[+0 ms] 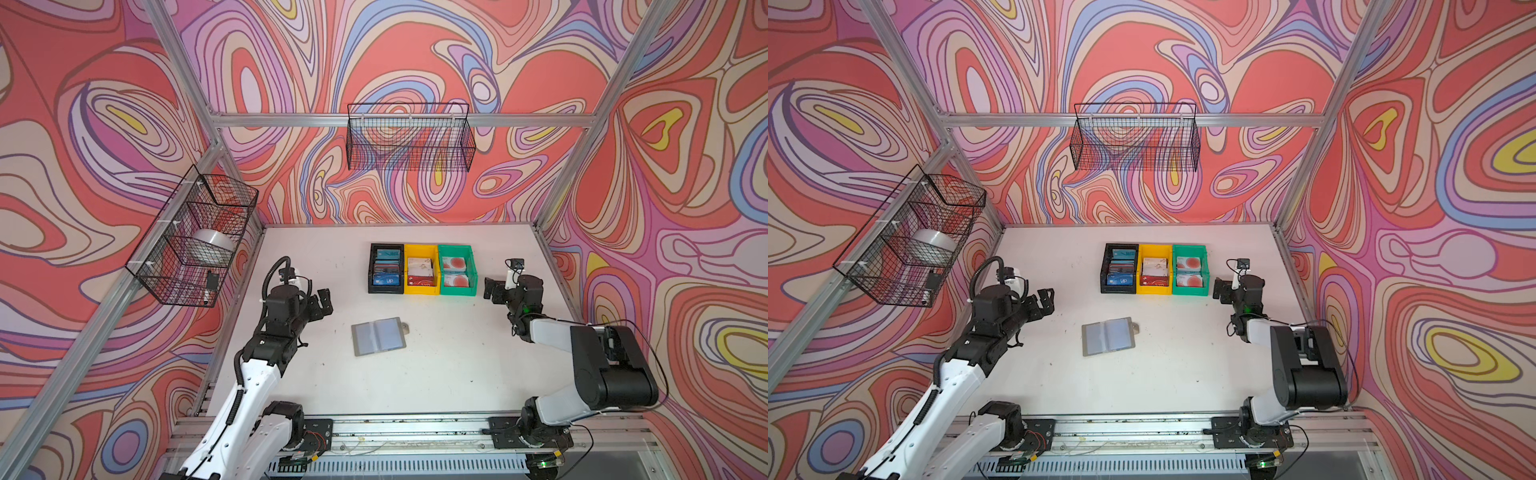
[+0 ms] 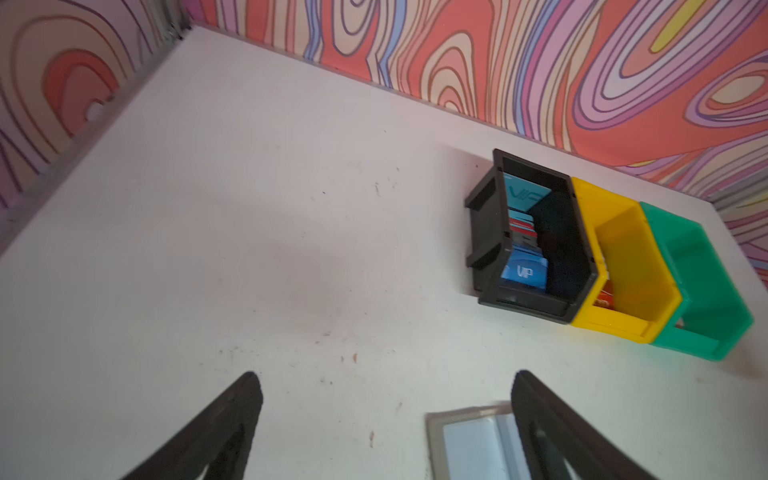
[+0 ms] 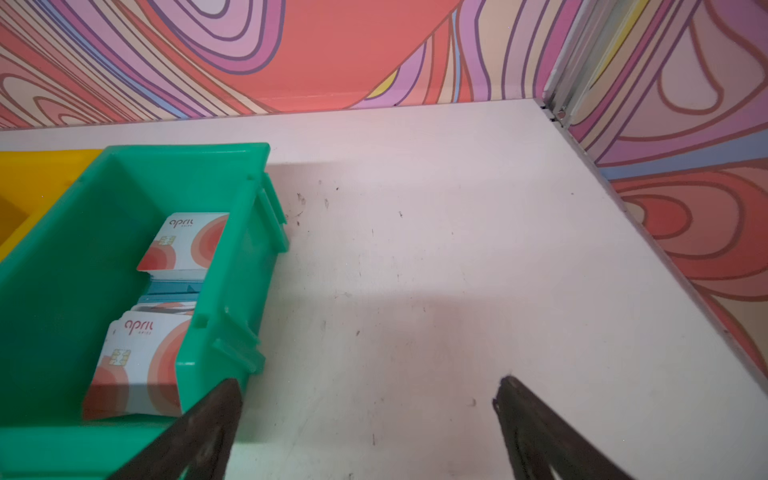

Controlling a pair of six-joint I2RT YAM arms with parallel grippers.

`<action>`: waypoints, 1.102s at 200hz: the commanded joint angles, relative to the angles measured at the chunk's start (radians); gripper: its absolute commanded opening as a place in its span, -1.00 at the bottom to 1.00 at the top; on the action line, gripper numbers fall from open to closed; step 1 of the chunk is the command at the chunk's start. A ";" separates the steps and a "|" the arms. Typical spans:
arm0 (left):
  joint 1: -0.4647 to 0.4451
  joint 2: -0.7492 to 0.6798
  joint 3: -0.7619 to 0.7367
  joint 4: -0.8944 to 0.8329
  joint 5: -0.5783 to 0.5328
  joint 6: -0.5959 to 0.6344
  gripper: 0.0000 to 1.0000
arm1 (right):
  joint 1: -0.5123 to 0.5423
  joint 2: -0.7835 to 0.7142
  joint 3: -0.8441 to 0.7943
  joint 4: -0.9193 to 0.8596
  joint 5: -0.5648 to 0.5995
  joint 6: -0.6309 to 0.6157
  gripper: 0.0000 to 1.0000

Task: Take the credit cards out of the card holder

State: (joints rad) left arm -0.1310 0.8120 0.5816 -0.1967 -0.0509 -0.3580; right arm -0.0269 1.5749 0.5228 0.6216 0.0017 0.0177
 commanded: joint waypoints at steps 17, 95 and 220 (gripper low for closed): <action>0.005 -0.095 -0.217 0.324 -0.220 0.136 1.00 | -0.005 0.119 -0.037 0.286 -0.046 0.010 0.97; 0.006 0.089 -0.371 0.681 -0.258 0.225 1.00 | -0.006 0.135 -0.053 0.329 -0.055 0.004 0.97; 0.108 0.529 -0.336 1.145 -0.024 0.333 0.99 | -0.007 0.135 -0.053 0.329 -0.053 0.005 0.97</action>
State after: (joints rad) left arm -0.0494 1.2438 0.2031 0.7731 -0.1593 -0.0547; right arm -0.0269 1.7058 0.4709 0.9325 -0.0456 0.0204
